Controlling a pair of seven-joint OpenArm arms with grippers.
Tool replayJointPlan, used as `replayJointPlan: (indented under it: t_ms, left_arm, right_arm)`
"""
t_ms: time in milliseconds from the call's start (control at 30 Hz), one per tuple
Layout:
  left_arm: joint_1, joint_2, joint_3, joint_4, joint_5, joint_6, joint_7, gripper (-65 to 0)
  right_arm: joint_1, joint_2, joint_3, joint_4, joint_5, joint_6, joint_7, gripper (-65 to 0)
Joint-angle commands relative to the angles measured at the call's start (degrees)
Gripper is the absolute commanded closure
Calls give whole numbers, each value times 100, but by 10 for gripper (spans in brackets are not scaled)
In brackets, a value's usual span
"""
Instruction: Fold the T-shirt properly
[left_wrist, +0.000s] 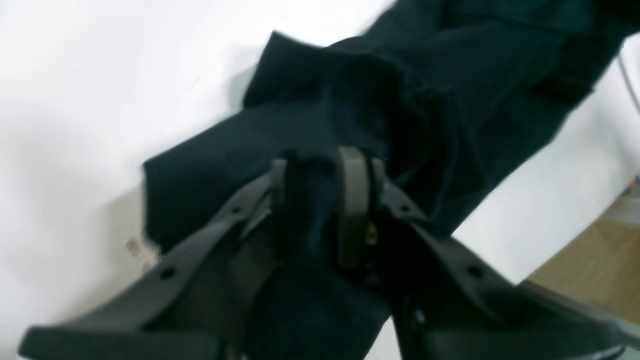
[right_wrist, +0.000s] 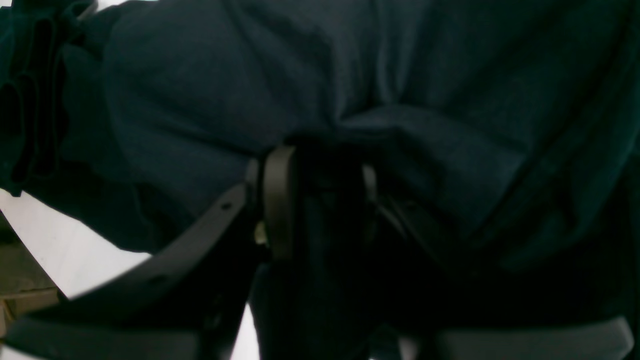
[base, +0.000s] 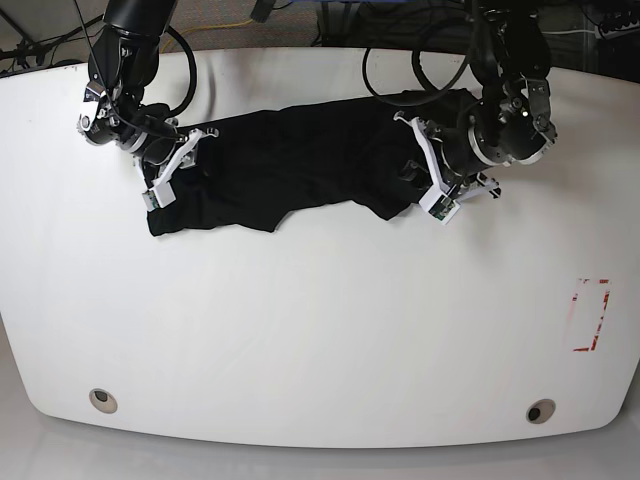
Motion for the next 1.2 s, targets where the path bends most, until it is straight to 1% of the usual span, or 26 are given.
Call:
replayJointPlan:
  t_ms: [0, 133, 233, 433, 567, 600, 633, 700, 733, 800, 867, 1167]
  left_arm:
    - [-62, -125, -26, 0, -80, 17, -125, -106]
    - [-27, -169, -9, -88, 69, 228, -108, -106]
    - [79, -178, 334, -88, 228, 263, -99, -106]
    - [52, -468, 1486, -114, 219, 245, -99, -106]
    - [-106, -521, 2400, -114, 228, 228, -55, -106]
    - [-167, -521, 2664, -96, 228, 166, 50, -106]
    - [-220, -521, 2901, -88, 228, -1, 182, -106]
    - [-378, -512, 3121, -88, 228, -388, 341, -106]
    - [-501, -494, 3174, -79, 228, -462, 376, -106]
    - [-633, -494, 3130, -79, 228, -462, 367, -106]
    - [-712, -486, 2928, -26, 228, -462, 367, -104]
    - [-695, -503, 1020, 27, 219, -462, 367, -104]
  right_arm:
    - [25, 44, 16, 25, -260, -56, -176, -168]
    - [34, 35, 16, 25, -243, -56, -176, -168]
    - [34, 35, 16, 25, -260, -56, -176, -168]
    - [34, 27, 16, 25, -252, -56, -176, -168]
    - [34, 27, 16, 25, -252, -56, -176, -168]
    - [34, 35, 16, 25, -252, -56, -176, -168]
    - [25, 35, 16, 25, -260, -56, -176, -168]
    - [25, 35, 16, 25, -260, -56, -176, -168]
    - [25, 35, 16, 25, -260, -56, -176, -168]
    - [34, 27, 16, 25, -252, -56, -176, -166]
    - [34, 27, 16, 25, -234, -56, -176, -166]
    - [34, 18, 183, 25, -234, -56, -176, -168]
